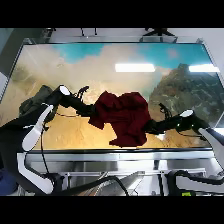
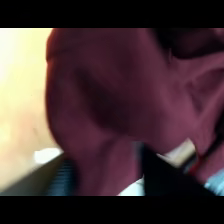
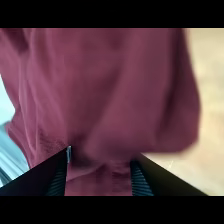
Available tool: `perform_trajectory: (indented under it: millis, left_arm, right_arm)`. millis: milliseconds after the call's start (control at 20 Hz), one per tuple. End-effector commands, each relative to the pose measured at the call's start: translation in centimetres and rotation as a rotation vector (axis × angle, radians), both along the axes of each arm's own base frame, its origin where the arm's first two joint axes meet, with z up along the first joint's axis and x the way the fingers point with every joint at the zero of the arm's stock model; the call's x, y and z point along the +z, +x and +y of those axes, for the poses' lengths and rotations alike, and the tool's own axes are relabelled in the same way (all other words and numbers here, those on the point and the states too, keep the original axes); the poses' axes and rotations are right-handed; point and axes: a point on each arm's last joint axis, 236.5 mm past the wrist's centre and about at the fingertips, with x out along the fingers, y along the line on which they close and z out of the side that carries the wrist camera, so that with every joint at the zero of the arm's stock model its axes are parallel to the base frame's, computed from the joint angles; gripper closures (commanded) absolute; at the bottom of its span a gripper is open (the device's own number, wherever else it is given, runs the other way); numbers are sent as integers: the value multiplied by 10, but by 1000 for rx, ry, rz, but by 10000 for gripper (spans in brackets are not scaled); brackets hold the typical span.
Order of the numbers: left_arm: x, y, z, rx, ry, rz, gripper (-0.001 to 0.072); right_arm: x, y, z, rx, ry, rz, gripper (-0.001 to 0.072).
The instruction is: Fold the shirts.
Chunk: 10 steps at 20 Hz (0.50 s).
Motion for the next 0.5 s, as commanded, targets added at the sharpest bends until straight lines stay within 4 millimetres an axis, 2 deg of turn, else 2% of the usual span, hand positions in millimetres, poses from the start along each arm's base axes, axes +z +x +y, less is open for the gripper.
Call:
perform_trajectory:
  millis: [0, 50, 100, 300, 400, 450]
  left_arm:
    - [10, 5, -15, -48, -27, 5, 601]
    - [14, 6, -16, -54, -30, 1, 686]
    - [19, 8, -13, -51, -33, -4, 690]
    - [38, 19, 4, -11, -41, -43, 690]
    - [39, 17, 12, -7, -43, -20, 690]
    - [40, 15, 17, -4, -45, -7, 690]
  right_arm:
    - [-14, -19, 11, 90, -50, 4, 270]
    - [-12, -23, 10, 103, -46, 15, 241]
    - [-10, -25, 9, 107, -38, 23, 175]
    - [6, -25, -6, 76, -11, 27, 169]
    - [11, -29, -15, 79, -31, 30, 168]
    - [12, -32, -18, 87, -45, 32, 144]
